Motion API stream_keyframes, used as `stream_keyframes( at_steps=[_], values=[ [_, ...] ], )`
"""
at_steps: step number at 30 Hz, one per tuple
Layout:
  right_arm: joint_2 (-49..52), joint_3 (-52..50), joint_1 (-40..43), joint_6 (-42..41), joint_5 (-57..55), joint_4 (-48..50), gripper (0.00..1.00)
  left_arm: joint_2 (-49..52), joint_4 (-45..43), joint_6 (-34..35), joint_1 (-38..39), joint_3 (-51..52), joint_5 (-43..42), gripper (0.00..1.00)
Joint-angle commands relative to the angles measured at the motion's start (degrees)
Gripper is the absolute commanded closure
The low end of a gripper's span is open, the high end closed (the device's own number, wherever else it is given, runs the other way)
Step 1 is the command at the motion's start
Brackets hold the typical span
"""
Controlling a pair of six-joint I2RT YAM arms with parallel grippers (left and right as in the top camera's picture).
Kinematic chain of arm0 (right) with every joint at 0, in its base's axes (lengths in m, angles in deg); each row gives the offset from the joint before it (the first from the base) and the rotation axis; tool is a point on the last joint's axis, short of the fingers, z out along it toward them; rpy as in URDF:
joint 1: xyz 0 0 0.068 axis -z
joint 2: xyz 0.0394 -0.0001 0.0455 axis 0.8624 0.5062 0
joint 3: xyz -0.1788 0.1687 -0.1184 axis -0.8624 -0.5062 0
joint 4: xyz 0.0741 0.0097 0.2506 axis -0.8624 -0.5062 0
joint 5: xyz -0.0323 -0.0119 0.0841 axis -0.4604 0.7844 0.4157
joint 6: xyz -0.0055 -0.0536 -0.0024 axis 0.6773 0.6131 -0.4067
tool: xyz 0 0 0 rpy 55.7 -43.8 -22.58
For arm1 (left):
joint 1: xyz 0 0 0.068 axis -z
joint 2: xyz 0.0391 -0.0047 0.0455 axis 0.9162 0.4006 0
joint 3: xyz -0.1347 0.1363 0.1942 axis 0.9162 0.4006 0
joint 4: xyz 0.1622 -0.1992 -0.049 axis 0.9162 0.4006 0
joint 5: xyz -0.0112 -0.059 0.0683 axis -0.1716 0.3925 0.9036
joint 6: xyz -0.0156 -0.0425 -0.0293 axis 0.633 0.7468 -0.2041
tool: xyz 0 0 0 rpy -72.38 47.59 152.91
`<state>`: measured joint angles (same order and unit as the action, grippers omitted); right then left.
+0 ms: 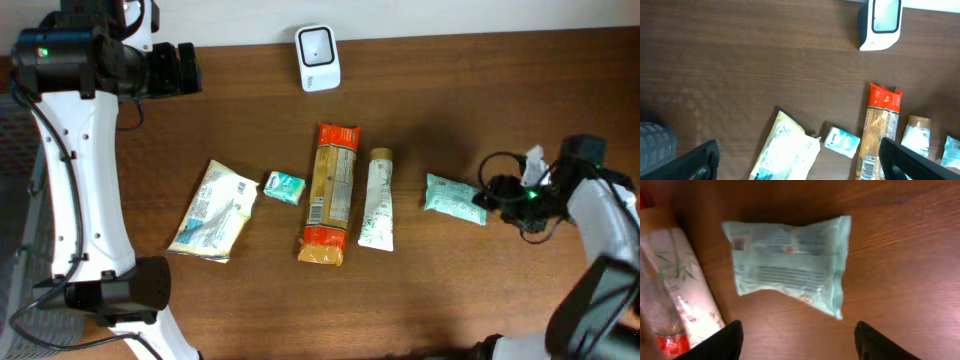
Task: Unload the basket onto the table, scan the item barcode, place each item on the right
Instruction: 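Grasp the mint-green wipes pack with the right gripper and drag it right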
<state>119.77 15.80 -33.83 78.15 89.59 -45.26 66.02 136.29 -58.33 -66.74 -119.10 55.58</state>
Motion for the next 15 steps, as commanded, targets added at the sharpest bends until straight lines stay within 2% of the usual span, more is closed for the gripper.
stream_keyframes(
  at_steps=[1, 4, 7, 8, 10, 15],
  values=[
    [11.9, -1.3, 2.9, 11.5, 11.1, 2.9, 0.29, -0.3, -0.1, -0.9, -0.2, -0.5, 0.0, 0.01],
    [19.8, -1.3, 2.8, 11.5, 14.2, 7.9, 0.29, -0.3, -0.1, -0.9, -0.2, -0.5, 0.0, 0.01],
    [20.9, -1.6, 2.7, 11.5, 14.2, 10.1, 0.3, -0.3, -0.1, -0.9, -0.2, -0.5, 0.0, 0.01],
    [21.0, -1.6, 2.7, 11.5, 14.2, 11.9, 0.32, -0.3, -0.1, -0.9, -0.2, -0.5, 0.0, 0.01],
    [21.3, -1.6, 2.0, 11.5, 14.4, 14.4, 0.43, -0.3, -0.1, -0.9, -0.2, -0.5, 0.0, 0.01],
    [21.8, -1.7, -5.9, 11.3, 12.2, 18.6, 0.46, -0.3, -0.1, -0.9, -0.2, -0.5, 0.0, 0.01]
  ],
)
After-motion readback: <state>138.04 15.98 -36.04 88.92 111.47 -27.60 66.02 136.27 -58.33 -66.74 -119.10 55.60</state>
